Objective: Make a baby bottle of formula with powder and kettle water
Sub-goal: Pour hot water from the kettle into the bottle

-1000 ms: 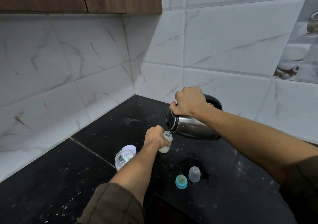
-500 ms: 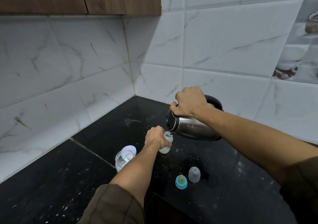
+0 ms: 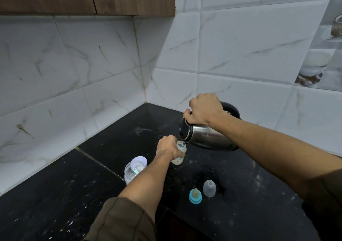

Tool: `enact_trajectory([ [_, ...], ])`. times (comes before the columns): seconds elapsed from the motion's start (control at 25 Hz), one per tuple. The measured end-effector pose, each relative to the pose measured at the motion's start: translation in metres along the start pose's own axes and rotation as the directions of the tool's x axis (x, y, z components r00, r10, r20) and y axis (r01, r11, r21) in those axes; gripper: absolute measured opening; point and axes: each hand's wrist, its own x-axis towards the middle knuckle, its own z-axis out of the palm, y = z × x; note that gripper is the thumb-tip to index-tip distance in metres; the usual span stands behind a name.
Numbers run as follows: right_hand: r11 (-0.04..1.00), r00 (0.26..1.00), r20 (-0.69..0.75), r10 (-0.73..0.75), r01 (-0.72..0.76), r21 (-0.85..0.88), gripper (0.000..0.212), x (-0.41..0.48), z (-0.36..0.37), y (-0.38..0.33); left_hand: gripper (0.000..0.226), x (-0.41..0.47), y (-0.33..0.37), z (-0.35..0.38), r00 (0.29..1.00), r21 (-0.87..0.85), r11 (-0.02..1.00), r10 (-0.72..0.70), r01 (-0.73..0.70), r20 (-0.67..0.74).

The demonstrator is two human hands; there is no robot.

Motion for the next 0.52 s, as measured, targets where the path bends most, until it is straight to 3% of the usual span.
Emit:
enact_trajectory([
  [0.52,1.0,1.0,0.003,-0.009,0.009,-0.002,0.039,0.0068,0.0022,0.0007,0.044,0.0059,-0.0007,-0.001,1.0,-0.009,1.0,0.003,-0.003,-0.012],
])
